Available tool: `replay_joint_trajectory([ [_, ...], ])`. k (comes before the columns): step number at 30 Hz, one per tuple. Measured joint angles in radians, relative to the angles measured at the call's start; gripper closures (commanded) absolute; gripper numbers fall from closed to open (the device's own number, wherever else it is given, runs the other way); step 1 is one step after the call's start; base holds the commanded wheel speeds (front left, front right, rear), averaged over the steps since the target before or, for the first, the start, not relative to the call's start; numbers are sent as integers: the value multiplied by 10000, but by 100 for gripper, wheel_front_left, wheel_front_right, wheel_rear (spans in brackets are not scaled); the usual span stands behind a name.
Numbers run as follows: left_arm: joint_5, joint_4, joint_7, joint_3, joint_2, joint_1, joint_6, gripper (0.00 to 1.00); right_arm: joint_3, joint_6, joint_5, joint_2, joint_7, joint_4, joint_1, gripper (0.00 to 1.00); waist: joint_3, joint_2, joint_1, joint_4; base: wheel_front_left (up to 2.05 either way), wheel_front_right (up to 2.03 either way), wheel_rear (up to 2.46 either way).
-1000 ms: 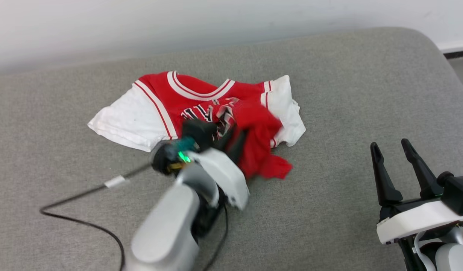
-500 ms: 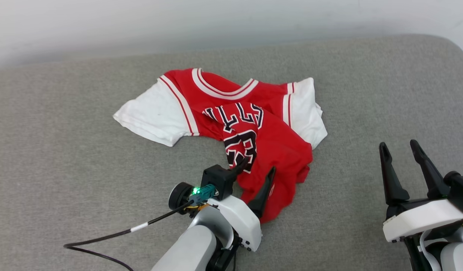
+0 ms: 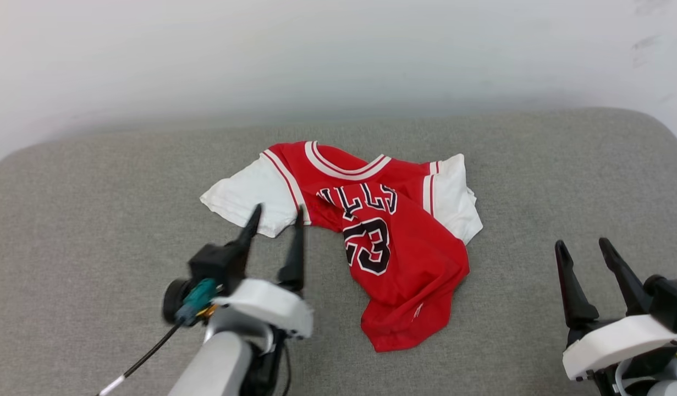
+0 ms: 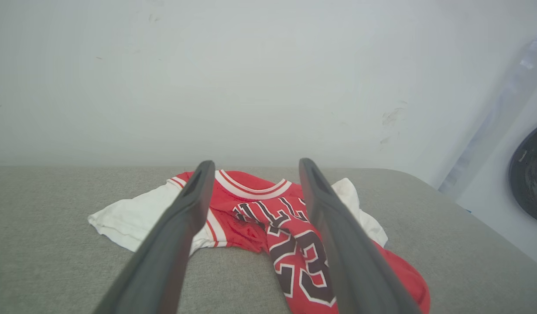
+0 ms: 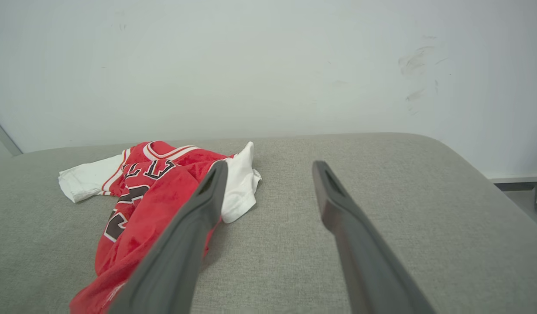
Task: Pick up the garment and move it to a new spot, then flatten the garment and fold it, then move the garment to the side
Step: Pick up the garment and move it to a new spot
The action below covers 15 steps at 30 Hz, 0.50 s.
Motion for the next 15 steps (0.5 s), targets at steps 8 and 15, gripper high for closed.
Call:
replay_joint_trajectory([
  [8, -159, -393, -169, 989, 736, 1472, 732, 0, -96, 0, -10, 23, 140, 50, 387, 0, -468, 0, 0, 78, 0, 0, 0],
  [15, -50, -849, -157, 1032, 1085, 2087, 922, 0, -61, 0, -38, 69, 259, -6, 471, 0, -564, 0, 0, 198, 0, 0, 0],
])
